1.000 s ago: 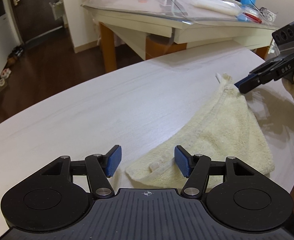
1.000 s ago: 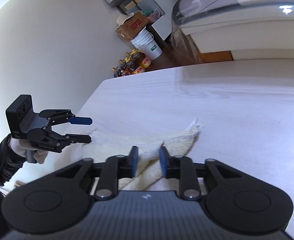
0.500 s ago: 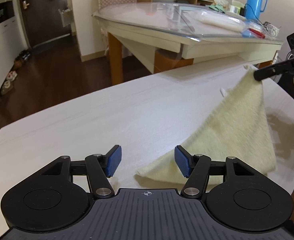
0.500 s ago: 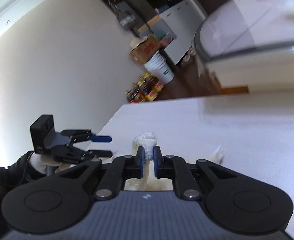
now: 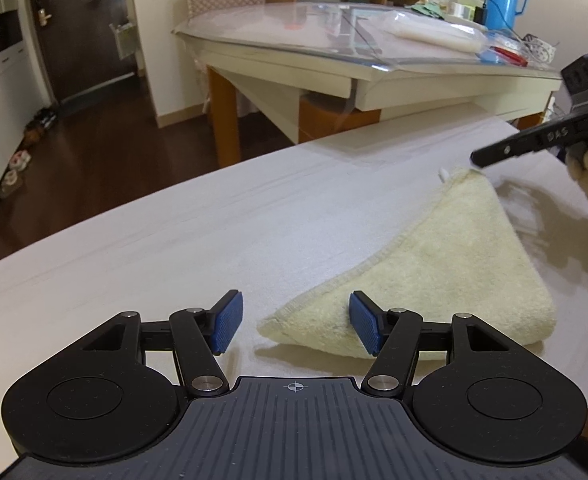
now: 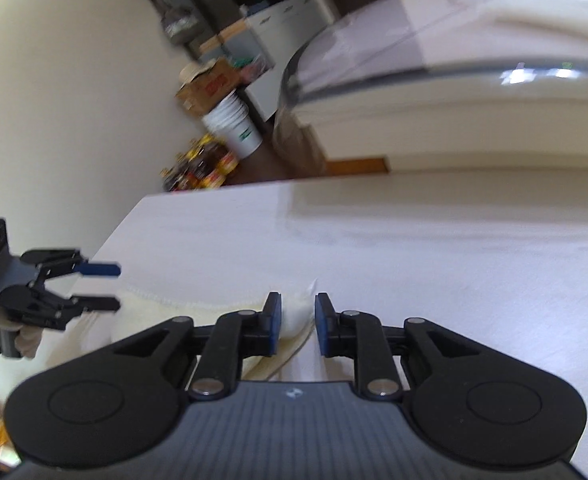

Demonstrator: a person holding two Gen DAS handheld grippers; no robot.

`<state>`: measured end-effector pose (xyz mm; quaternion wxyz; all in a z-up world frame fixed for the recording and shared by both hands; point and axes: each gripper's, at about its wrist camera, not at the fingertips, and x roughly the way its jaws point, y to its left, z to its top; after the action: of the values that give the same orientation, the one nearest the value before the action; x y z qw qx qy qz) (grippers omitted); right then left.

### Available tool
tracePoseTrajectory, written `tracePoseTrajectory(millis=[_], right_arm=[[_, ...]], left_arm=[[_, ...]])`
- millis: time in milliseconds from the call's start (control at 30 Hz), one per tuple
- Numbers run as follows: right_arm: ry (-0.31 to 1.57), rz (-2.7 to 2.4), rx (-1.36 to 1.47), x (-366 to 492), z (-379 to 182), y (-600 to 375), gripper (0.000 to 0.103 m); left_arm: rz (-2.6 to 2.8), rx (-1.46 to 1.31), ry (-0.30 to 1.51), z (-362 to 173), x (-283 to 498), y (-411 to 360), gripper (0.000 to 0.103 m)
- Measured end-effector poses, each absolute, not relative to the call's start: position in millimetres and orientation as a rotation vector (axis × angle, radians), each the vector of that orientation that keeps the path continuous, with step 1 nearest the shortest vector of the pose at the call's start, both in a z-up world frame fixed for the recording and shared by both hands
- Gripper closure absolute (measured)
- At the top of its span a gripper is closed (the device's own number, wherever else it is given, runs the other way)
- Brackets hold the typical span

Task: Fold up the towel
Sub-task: 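Lift the tip with the right gripper and fold it toward the left gripper, then open the right gripper and release the folded tip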

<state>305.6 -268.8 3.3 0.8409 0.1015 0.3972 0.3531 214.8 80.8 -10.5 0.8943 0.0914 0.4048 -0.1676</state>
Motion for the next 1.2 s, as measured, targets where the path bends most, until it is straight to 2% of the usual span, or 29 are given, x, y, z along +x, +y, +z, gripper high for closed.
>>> tracePoseTrajectory(millis=[300, 400, 467, 667, 867, 967, 1200], right_arm=[[0.836, 0.744, 0.029, 303, -2, -244, 0.080], [0.789, 0.782, 0.059, 295, 8, -241, 0.079], [0.767, 0.834, 0.052, 285, 15, -236, 0.079], [0.715, 0.982, -0.114, 233, 17, -202, 0.079], [0.679, 1.040, -0.215, 183, 7, -180, 0.080], [0.669, 1.019, -0.329, 162, -1, -167, 0.080], [0.653, 0.892, -0.316, 140, -3, -156, 0.080]], left_arm=[[-0.324, 0.210, 0.848, -24, 213, 84, 0.031], [-0.315, 0.199, 0.840, -22, 210, 85, 0.031], [-0.316, 0.196, 0.825, -17, 207, 85, 0.036], [-0.346, 0.184, 0.796, -4, 189, 76, 0.039], [-0.362, 0.216, 0.788, -17, 184, 63, 0.039], [-0.354, 0.213, 0.793, -26, 187, 65, 0.035], [-0.361, 0.204, 0.774, -32, 190, 72, 0.032]])
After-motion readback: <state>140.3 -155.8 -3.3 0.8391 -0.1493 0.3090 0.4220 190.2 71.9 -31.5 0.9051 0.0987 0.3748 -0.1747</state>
